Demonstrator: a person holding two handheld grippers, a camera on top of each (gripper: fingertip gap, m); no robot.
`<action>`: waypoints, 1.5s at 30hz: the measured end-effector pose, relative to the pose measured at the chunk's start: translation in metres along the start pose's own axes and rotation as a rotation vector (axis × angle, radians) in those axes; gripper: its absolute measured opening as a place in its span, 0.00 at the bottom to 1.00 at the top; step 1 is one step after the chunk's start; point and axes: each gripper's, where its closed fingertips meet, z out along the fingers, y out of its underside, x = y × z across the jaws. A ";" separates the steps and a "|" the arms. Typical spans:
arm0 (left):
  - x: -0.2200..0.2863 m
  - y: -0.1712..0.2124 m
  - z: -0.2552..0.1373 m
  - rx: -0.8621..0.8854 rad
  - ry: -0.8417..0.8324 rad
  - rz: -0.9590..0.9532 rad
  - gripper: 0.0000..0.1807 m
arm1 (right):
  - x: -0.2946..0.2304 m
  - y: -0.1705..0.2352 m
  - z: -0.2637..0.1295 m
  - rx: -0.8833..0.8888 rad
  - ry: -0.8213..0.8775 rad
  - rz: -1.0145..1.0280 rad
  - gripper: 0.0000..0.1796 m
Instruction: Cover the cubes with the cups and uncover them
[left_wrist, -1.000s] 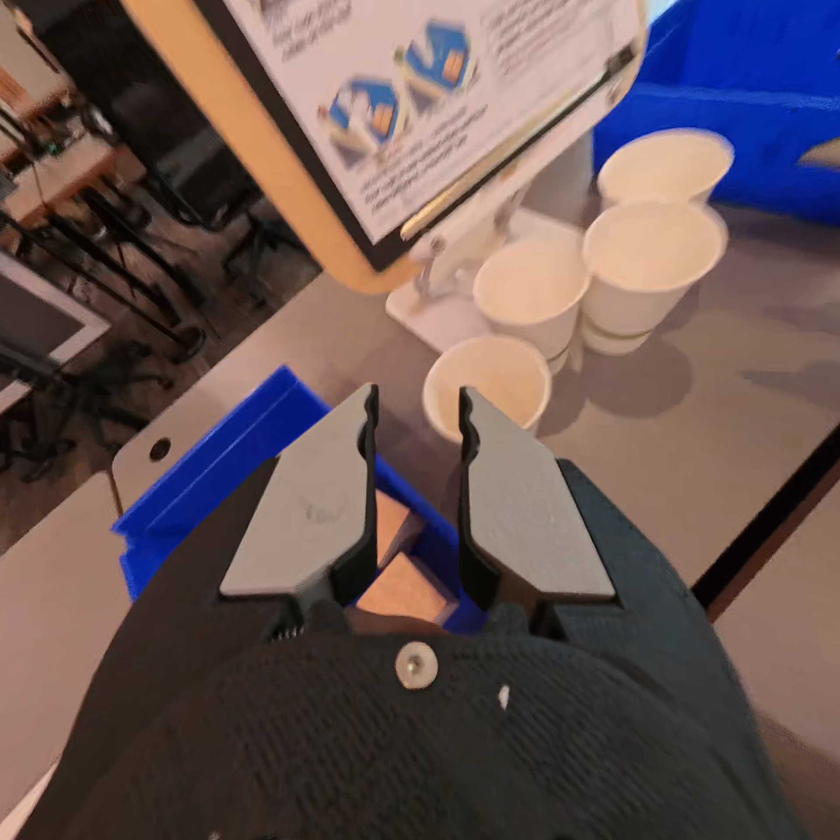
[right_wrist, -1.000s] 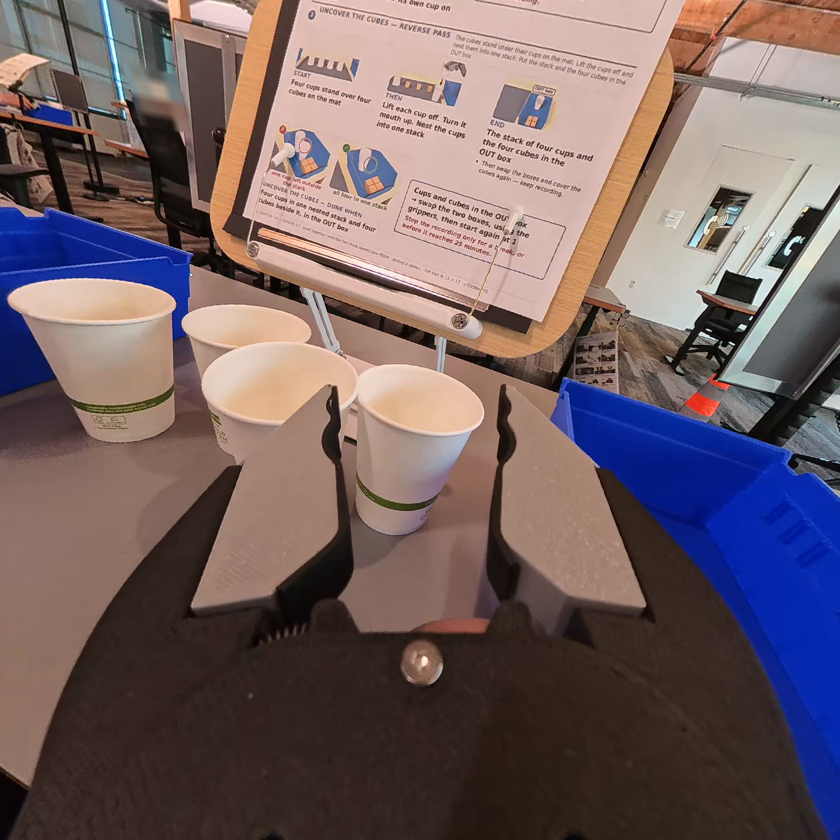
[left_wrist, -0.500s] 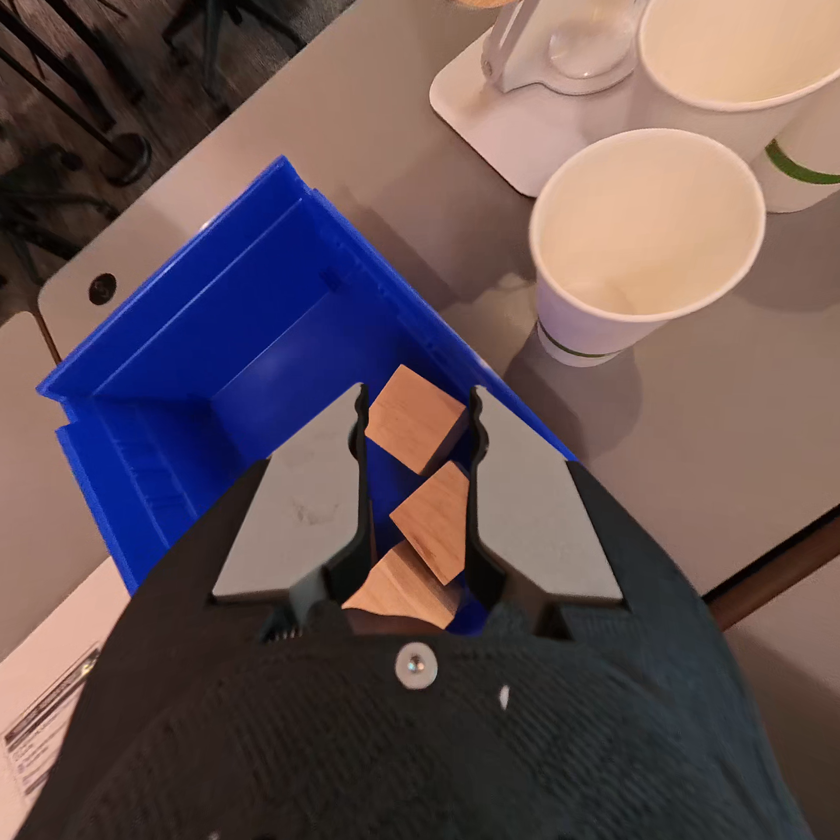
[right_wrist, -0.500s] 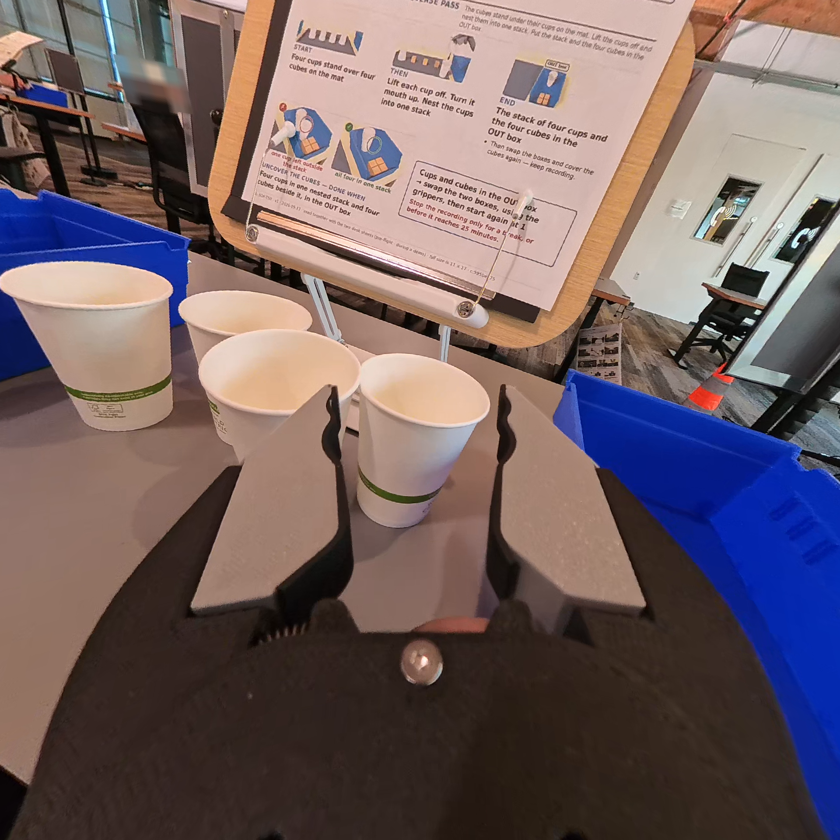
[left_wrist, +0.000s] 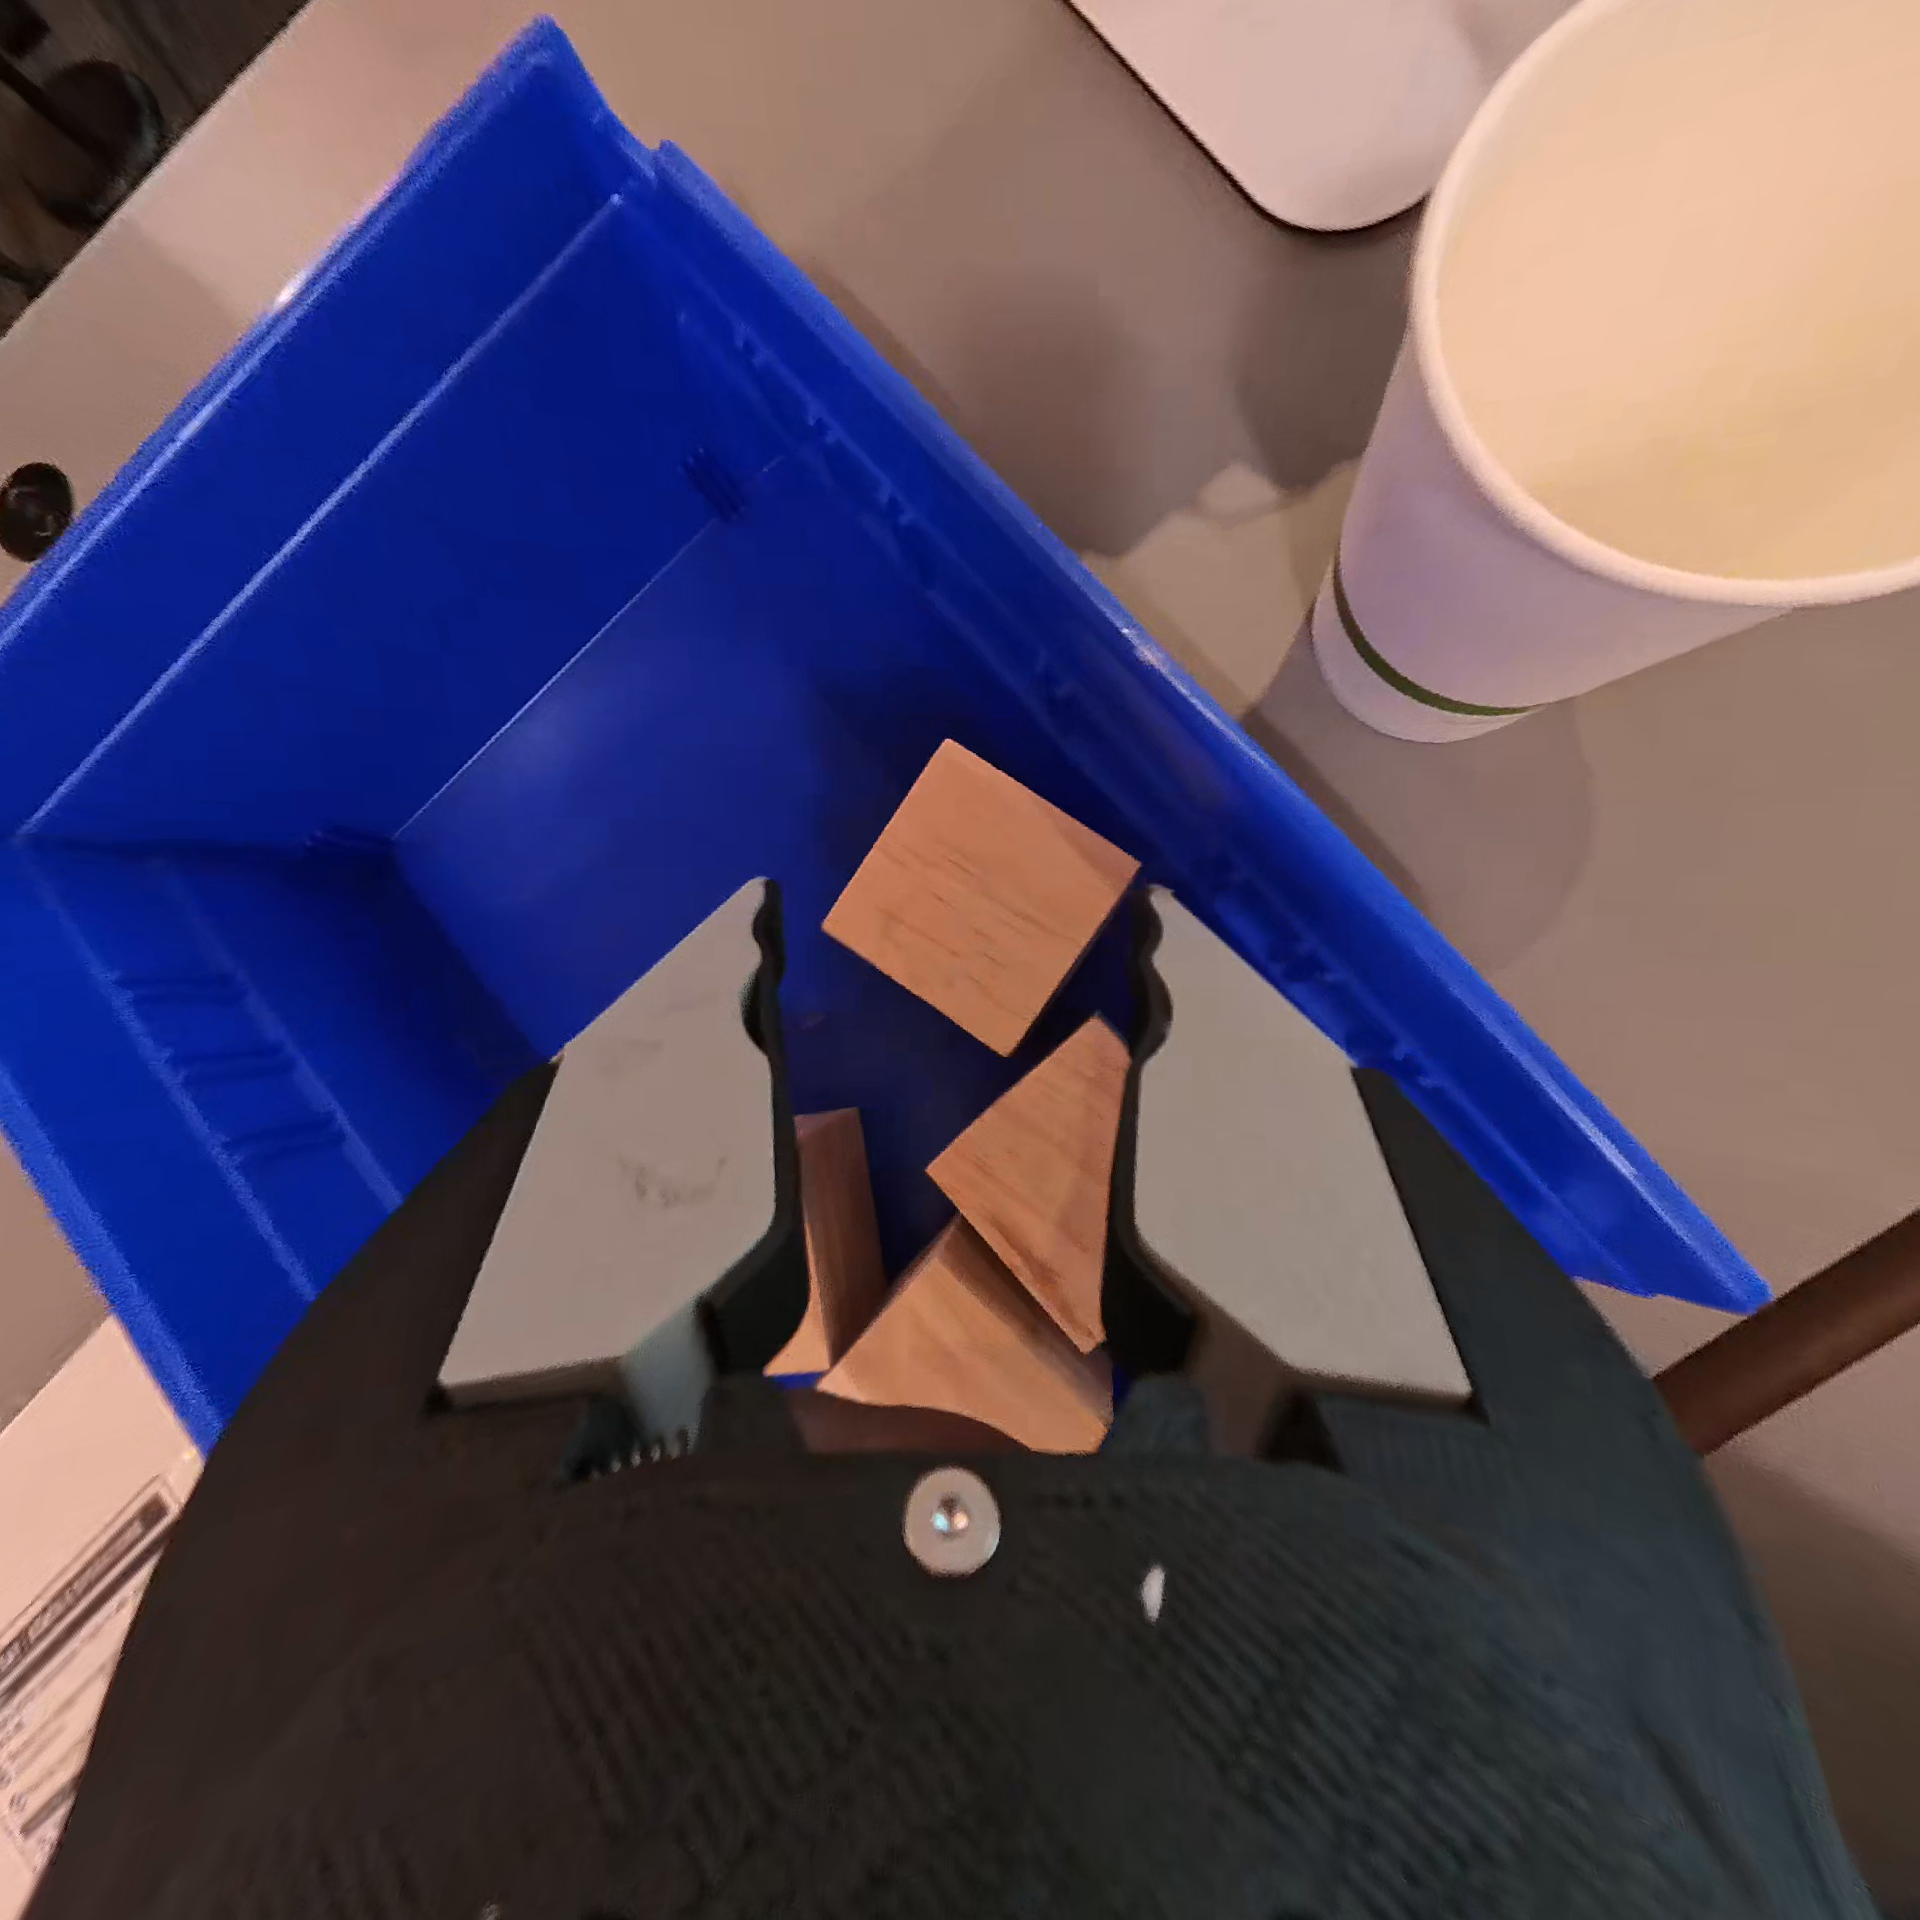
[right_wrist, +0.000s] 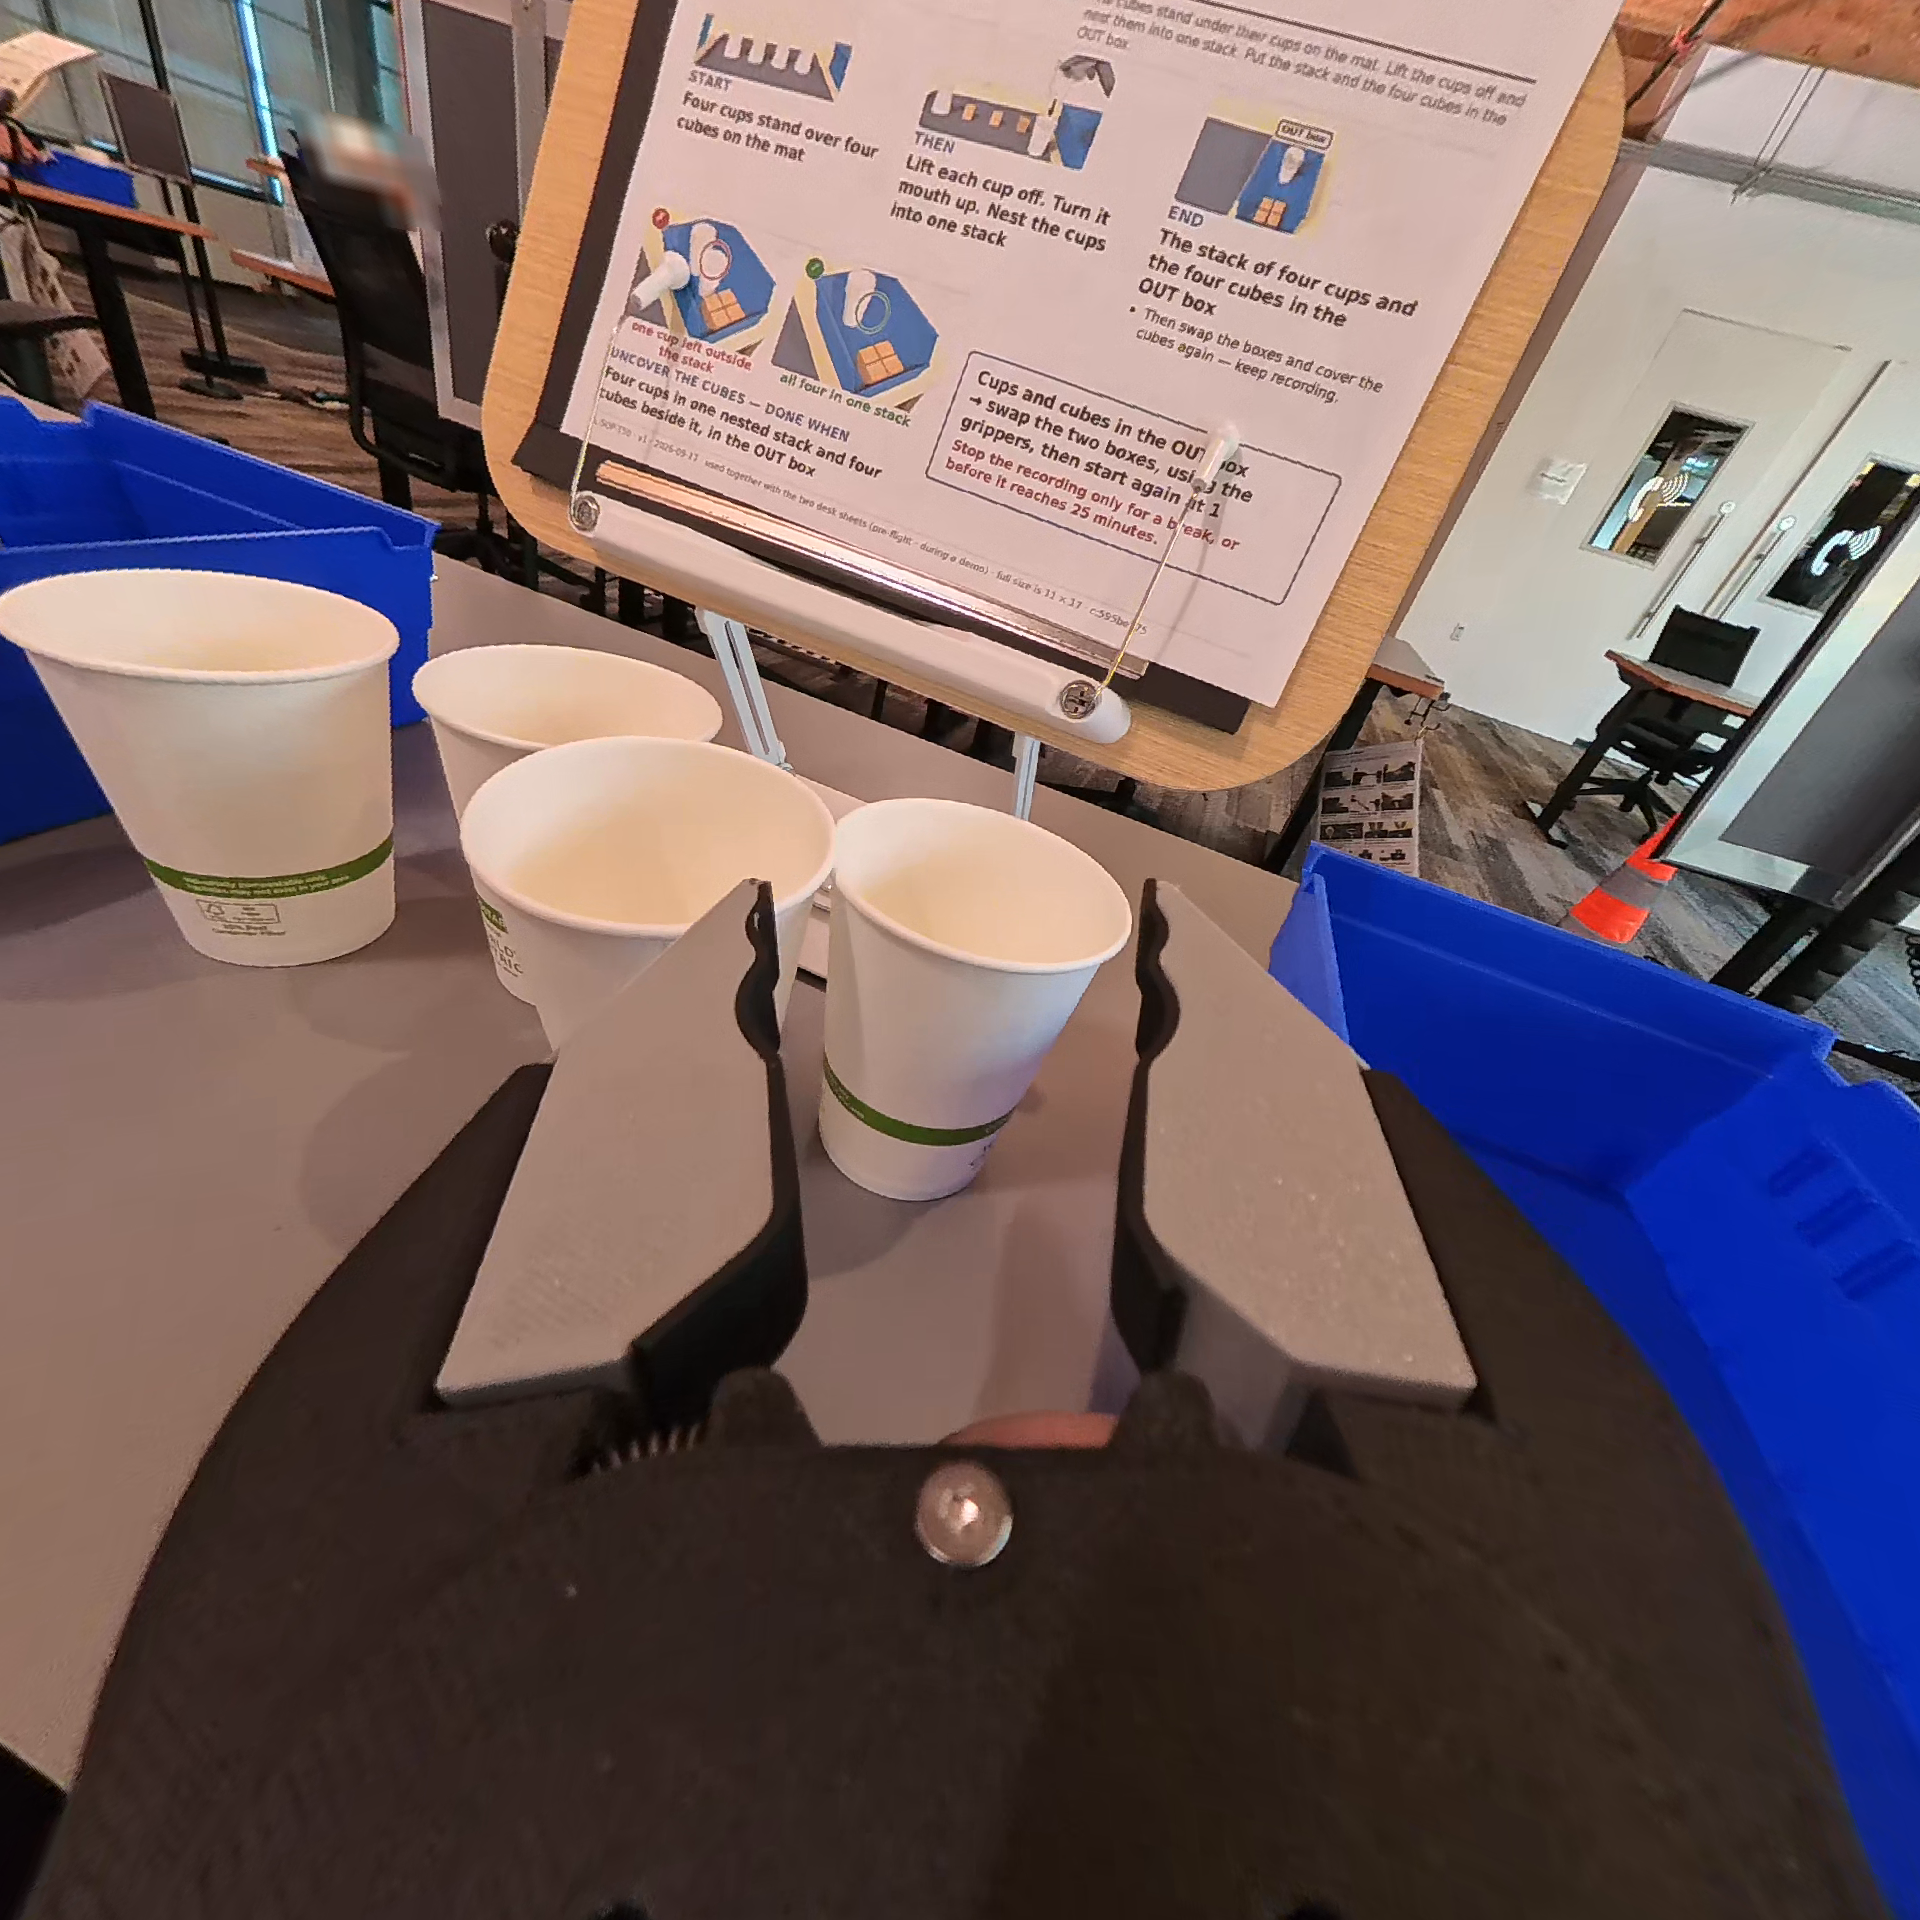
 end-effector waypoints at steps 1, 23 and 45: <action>0.001 0.001 0.003 -0.010 0.008 0.012 0.37 | 0.000 0.000 0.000 -0.001 0.000 -0.002 0.37; 0.003 0.019 0.037 -0.142 0.016 0.379 0.38 | -0.005 0.006 0.003 -0.022 -0.009 -0.020 0.38; -0.025 -0.042 -0.035 0.189 -0.207 0.344 0.33 | -0.005 0.007 0.004 -0.026 -0.013 -0.019 0.37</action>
